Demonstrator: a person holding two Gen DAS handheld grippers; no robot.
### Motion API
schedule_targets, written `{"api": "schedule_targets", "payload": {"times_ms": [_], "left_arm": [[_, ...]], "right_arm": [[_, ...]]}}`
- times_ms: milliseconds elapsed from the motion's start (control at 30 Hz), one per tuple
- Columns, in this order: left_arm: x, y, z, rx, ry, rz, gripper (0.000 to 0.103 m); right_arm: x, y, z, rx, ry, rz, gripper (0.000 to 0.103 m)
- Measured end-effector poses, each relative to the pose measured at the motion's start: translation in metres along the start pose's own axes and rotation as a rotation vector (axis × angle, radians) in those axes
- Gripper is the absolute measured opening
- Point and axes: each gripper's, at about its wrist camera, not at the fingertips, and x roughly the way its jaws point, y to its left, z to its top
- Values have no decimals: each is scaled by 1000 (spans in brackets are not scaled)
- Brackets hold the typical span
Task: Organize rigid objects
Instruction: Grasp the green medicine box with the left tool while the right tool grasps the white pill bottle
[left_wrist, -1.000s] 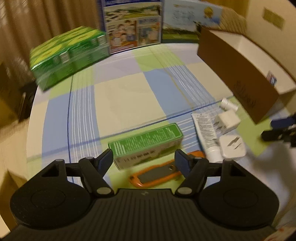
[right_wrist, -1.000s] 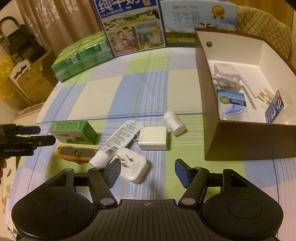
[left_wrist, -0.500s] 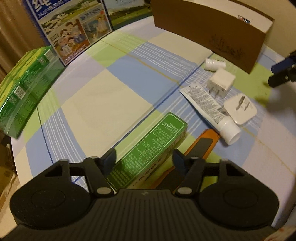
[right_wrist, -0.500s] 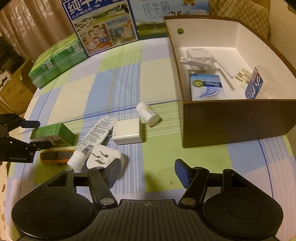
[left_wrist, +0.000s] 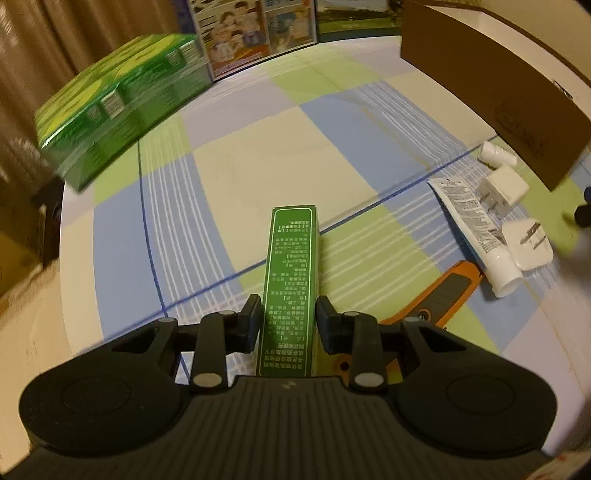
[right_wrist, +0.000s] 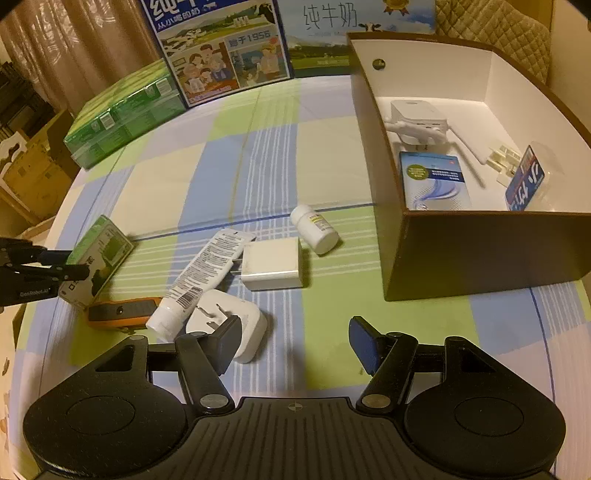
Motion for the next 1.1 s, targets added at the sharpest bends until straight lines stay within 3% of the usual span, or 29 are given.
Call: {"api": "schedule_targets", "payload": {"times_ms": [333, 600, 800, 1100], "left_arm": [[12, -3, 15, -87, -5, -15, 25], [0, 16, 21, -175, -49, 22, 25], [-1, 35, 17, -236, -32, 62, 25], [-3, 47, 13, -296, -23, 78, 25]], "right_arm": [[9, 23, 11, -90, -13, 21, 62], [27, 39, 48, -210, -41, -32, 61], [67, 33, 86, -313, 73, -77, 43], [117, 32, 111, -468, 276, -120, 35]]}}
